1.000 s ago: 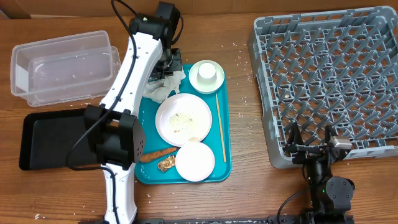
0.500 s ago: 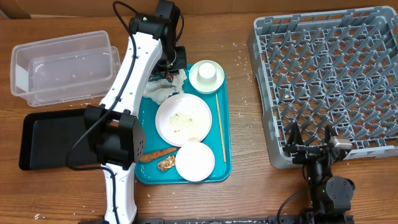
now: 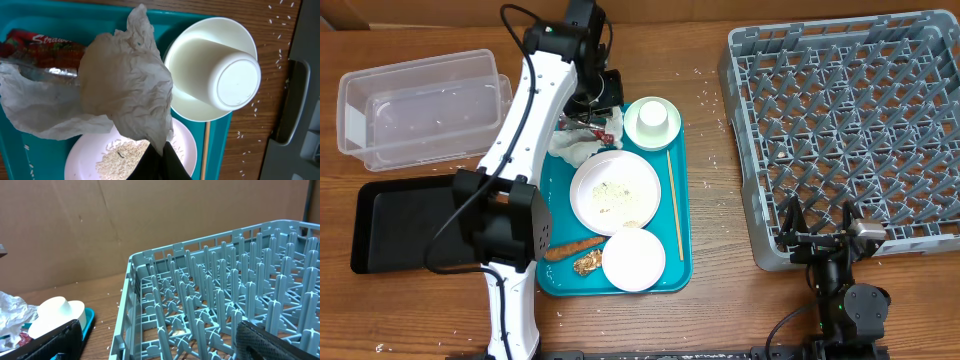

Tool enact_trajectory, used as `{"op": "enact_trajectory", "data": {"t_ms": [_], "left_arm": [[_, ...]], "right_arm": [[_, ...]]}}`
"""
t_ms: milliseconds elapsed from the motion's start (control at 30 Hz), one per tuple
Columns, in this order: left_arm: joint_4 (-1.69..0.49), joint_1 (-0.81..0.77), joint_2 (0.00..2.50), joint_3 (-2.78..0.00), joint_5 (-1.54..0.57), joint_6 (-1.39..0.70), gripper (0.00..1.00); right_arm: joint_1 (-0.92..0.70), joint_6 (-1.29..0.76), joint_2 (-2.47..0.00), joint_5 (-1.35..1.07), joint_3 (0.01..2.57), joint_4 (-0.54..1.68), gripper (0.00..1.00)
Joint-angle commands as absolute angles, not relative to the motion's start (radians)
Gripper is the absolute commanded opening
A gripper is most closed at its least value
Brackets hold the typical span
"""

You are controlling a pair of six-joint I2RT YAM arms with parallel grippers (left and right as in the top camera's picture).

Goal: Sort waste into correct bins and load items into the dishwasher
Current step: 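Grasp the white napkin with the left gripper and lift it, then carry the napkin left and drop it into the clear bin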

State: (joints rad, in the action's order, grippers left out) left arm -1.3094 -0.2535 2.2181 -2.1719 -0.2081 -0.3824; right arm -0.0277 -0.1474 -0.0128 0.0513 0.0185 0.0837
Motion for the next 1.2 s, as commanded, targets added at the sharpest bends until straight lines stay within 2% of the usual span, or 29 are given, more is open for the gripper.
{"op": "enact_trajectory", "data": {"t_ms": [0, 200, 367, 800, 1067, 1167], "left_arm": [[-1.309, -0.234, 2.199, -2.251, -0.236, -0.359, 0.04], [-1.314, -0.175, 2.181, -2.407, -0.177, -0.364, 0.04], [-1.318, -0.084, 2.180, -2.471, -0.033, -0.436, 0.04], [-1.270, 0.184, 2.182, -2.469, 0.123, -0.520, 0.04], [-1.303, 0.244, 2.193, -2.439, 0.167, -0.590, 0.04], [-1.273, 0.246, 2.197, -2.408, 0.198, -0.591, 0.08]], "right_arm": [[-0.031, -0.141, -0.003, 0.047, 0.008, 0.081, 1.00], [-0.031, -0.141, -0.003, 0.047, 0.008, 0.081, 1.00], [-0.031, -0.141, -0.003, 0.047, 0.008, 0.081, 1.00], [-0.031, -0.141, -0.003, 0.047, 0.008, 0.081, 1.00], [-0.031, -0.141, -0.003, 0.047, 0.008, 0.081, 1.00], [-0.031, -0.141, -0.003, 0.047, 0.008, 0.081, 1.00]]}}
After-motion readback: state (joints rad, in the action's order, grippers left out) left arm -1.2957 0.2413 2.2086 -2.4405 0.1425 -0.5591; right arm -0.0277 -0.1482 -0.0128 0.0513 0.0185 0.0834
